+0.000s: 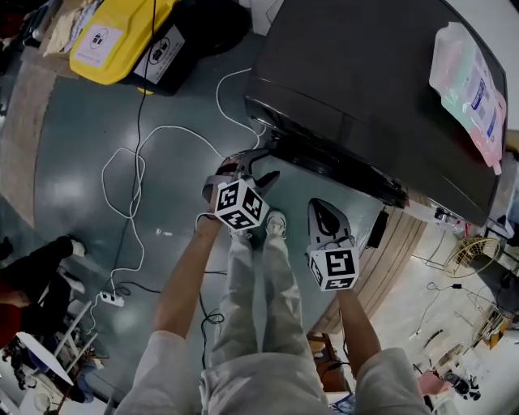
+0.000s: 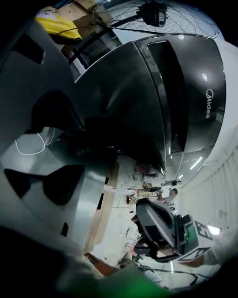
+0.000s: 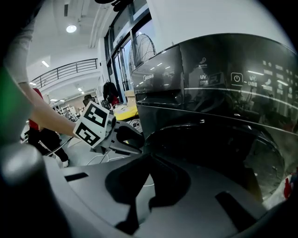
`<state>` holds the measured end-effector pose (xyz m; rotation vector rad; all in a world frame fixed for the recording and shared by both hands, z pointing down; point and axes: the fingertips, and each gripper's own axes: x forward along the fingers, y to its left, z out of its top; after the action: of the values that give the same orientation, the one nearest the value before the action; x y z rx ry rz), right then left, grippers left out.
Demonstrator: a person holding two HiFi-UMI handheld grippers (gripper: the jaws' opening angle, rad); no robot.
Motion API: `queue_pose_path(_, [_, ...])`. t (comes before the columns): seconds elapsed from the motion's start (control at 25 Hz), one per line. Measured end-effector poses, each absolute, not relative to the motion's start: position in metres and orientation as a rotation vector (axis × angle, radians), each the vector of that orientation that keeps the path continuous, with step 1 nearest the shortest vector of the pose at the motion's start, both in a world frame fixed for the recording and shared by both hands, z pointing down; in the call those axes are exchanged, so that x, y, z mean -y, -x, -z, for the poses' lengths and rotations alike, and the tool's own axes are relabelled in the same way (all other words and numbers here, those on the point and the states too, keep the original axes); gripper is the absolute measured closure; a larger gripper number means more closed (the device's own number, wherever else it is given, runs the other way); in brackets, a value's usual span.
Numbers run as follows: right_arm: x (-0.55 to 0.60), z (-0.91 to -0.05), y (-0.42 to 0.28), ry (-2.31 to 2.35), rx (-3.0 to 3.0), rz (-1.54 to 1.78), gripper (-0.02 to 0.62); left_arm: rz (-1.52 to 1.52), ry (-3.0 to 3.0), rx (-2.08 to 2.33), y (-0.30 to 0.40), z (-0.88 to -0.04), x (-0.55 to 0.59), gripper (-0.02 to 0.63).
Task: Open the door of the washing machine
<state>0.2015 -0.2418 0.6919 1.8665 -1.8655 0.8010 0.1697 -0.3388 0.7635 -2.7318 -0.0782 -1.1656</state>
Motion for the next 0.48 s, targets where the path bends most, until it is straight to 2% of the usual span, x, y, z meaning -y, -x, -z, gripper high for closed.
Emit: queue_pose_path(0.48, [0.231, -0.7, -0.215, -1.872, 1.864, -0.815, 0.597, 1.21, 2.702, 0.144, -0.2, -0.792, 0.339, 0.412])
